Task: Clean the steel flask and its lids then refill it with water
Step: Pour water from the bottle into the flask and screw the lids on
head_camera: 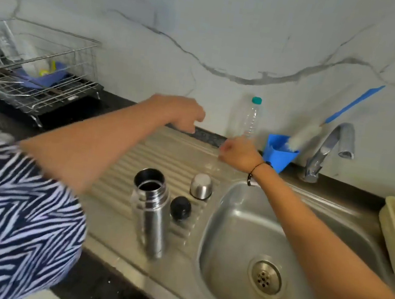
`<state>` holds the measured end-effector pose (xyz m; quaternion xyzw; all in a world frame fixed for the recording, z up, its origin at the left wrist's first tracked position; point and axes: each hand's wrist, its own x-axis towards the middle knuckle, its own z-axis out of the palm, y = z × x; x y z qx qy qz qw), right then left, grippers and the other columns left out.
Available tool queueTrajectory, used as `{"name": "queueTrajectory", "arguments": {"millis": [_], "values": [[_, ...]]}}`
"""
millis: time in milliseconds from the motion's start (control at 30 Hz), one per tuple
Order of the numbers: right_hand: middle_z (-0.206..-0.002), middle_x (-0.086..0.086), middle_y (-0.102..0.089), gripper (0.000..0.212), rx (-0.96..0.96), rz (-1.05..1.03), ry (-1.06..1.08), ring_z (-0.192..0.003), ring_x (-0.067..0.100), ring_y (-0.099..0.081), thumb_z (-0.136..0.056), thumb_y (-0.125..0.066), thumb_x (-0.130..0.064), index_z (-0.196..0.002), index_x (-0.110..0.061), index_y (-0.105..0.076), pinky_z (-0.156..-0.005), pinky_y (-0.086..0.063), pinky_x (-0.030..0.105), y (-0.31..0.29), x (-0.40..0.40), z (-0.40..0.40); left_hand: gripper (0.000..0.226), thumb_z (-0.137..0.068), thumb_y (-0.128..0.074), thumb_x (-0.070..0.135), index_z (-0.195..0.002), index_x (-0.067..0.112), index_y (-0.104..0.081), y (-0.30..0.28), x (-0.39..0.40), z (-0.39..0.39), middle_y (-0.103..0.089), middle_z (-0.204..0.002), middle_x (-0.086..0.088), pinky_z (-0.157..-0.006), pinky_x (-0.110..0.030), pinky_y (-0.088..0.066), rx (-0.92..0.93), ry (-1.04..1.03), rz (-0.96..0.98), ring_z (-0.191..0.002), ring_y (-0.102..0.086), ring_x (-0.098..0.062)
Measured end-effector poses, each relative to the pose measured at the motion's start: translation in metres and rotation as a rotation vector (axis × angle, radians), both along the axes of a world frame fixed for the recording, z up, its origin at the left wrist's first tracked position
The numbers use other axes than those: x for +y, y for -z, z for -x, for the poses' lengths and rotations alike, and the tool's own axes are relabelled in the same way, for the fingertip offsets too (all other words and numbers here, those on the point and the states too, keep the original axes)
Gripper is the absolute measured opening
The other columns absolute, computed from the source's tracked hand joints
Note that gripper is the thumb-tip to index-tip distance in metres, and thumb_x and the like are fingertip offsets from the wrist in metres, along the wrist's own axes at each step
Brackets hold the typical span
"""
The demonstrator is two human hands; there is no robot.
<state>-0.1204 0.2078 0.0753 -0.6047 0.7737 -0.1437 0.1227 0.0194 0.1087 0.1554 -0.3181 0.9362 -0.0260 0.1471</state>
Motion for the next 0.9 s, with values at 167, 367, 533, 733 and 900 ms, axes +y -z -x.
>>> {"name": "queueTrajectory", "arguments": {"millis": [167,367,533,733,900], "values": [[-0.122,0.009,-0.058,0.048,-0.083,-0.165,-0.271,-0.113,0.024,-0.054,-0.086,-0.062,-0.015,-0.132,-0.012,-0.049,-0.083,-0.036,0.02,0.033,0.036,-0.056,0.036,-0.091,-0.055,0.011,-0.127,0.011,-0.054,0.039,0.019,-0.095,-0.06,-0.125,-0.012,-0.093,-0.035,-0.044,-0.004,-0.048,-0.047,-0.113,-0.056,-0.029],[-0.121,0.016,-0.052,0.069,0.239,-0.232,-0.409,-0.112,0.032,-0.048,-0.082,-0.063,-0.022,-0.144,-0.026,-0.031,-0.097,-0.04,0.039,0.091,0.043,-0.081,0.037,-0.091,-0.056,0.009,-0.128,0.011,-0.053,0.089,0.065,-0.148,-0.059,-0.127,-0.01,-0.089,-0.032,-0.043,0.155,-0.2,-0.185,-0.116,-0.056,-0.029],[-0.121,0.015,-0.05,0.061,0.12,-0.141,-0.346,-0.111,0.032,-0.049,-0.083,-0.062,-0.012,-0.138,-0.019,-0.037,-0.095,-0.042,0.038,0.11,0.047,-0.086,0.068,-0.086,-0.06,0.007,-0.145,0.016,-0.027,0.115,0.087,-0.163,-0.052,-0.134,-0.015,-0.092,-0.041,-0.046,0.309,-0.294,-0.22,-0.117,-0.054,-0.031],[-0.111,0.011,-0.058,0.043,0.022,-0.036,-0.28,-0.103,0.028,-0.055,-0.077,-0.067,-0.015,-0.116,-0.014,-0.05,-0.087,-0.047,0.039,0.093,0.041,-0.089,0.112,-0.085,-0.066,0.012,-0.148,0.03,0.024,0.095,0.121,-0.176,0.001,-0.162,0.0,-0.104,-0.027,-0.034,0.492,-0.371,-0.547,-0.141,-0.028,-0.02],[-0.113,0.013,-0.06,0.058,-0.112,0.252,-0.107,-0.099,0.028,-0.057,-0.074,-0.074,-0.014,-0.125,-0.013,-0.046,-0.085,-0.045,0.033,0.01,0.05,-0.089,0.119,-0.081,-0.075,0.028,-0.147,0.037,0.024,0.075,0.142,-0.174,0.003,-0.161,0.007,-0.111,-0.033,-0.024,0.703,-0.355,-0.624,-0.144,-0.016,-0.012]]}}
